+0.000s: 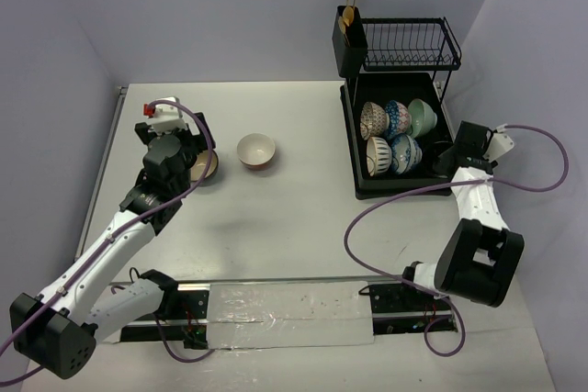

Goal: Load the bowls into the dish rack

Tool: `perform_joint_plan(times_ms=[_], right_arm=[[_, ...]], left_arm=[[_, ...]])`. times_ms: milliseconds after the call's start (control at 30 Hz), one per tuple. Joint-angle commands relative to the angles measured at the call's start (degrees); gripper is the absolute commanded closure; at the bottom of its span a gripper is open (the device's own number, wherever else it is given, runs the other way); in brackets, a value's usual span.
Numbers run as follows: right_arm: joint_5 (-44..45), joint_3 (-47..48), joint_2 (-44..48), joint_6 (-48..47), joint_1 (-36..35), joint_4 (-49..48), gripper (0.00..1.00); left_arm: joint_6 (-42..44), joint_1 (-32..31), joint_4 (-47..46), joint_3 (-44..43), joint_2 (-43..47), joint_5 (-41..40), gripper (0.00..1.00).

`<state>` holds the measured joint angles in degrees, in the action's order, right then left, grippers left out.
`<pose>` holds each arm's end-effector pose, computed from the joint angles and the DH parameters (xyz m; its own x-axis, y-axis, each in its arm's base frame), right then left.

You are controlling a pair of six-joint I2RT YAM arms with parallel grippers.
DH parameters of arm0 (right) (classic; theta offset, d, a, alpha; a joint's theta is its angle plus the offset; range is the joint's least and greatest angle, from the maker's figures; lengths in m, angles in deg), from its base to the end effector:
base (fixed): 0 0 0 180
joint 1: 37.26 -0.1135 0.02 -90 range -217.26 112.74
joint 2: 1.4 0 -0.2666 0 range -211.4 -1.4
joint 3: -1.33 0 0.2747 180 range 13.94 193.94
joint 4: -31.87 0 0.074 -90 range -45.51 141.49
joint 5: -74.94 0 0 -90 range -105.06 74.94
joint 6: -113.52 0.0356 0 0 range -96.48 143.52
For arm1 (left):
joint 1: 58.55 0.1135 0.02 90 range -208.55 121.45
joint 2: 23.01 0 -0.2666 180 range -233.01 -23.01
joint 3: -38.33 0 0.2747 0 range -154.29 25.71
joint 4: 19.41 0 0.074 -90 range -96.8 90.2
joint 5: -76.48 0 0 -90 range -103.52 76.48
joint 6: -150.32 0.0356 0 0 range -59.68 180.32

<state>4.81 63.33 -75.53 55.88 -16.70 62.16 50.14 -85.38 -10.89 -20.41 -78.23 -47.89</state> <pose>0.2720 -0.1149 0.2397 -0.2310 0.6243 -0.7463 0.8155 0.5426 0.2015 0.2278 -0.0927 0.3403 -0.0537 -0.1363 -0.9892 -0.1410 0.9817 -0.1276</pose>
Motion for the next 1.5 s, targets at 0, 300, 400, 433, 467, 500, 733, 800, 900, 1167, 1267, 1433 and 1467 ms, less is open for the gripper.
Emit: perform_joint_plan(times_ms=[0, 300, 400, 433, 467, 500, 733, 800, 900, 1167, 1267, 1433, 1467], right_arm=[[-0.19, 3.70, -1.19, 0.78, 0.27, -1.15, 0.39], [2.00, 3.97, -1.99, 0.69, 0.36, -0.27, 0.56], [2.97, 3.35, -1.46, 0.69, 0.36, -0.27, 0.59], [3.23, 3.35, -1.46, 0.60, 0.45, -0.18, 0.62], [3.67, 3.52, -1.37, 0.69, 0.45, -0.01, 0.64], [3.59, 3.52, -1.37, 0.51, 0.45, 0.08, 0.66], [6.92, 2.38, 0.38, -2.12, -0.08, -0.80, 0.93], [10.16, 3.35, 1.09, -3.52, -1.21, -0.36, 1.00], [16.30, 5.36, 1.18, -6.34, -3.58, 0.26, 1.00], [30.21, 9.06, 0.21, -15.21, -8.24, -2.20, 1.00], [34.35, 9.41, -0.58, -21.44, -10.88, -6.58, 1.00], [37.16, 7.13, -1.19, -35.93, -14.04, -17.29, 1.00], [38.73, 6.87, -1.37, -38.22, -14.49, -20.10, 1.00]], left_arm=[[0.51, -0.15, -2.76, 0.25, 0.64, 0.71, 0.01], [0.68, -0.15, -2.85, 0.34, 0.91, 0.53, 0.01], [0.68, -0.15, -2.85, 0.34, 1.25, 0.79, 0.01], [0.60, -0.15, -2.85, 0.34, 1.26, 0.80, 0.01], [0.51, -0.15, -2.76, 0.34, 1.26, 0.88, 0.01], [0.51, -0.15, -2.76, 0.43, 1.26, 1.06, 0.01], [0.60, -0.15, -2.76, 0.43, 1.61, 1.15, 0.01], [0.77, -0.15, -2.67, 0.43, 1.52, 1.24, 0.01], [0.68, -0.15, -2.67, 0.43, 1.52, 1.24, 0.01], [0.42, -0.15, -2.67, 0.43, 1.17, 1.59, 0.01], [0.42, -0.15, -2.67, 0.43, 1.08, 1.59, 0.01], [0.77, -0.15, -2.58, 0.43, 1.52, 1.06, 0.01], [0.86, -0.15, -2.67, 0.51, 1.52, 1.15, 0.01]])
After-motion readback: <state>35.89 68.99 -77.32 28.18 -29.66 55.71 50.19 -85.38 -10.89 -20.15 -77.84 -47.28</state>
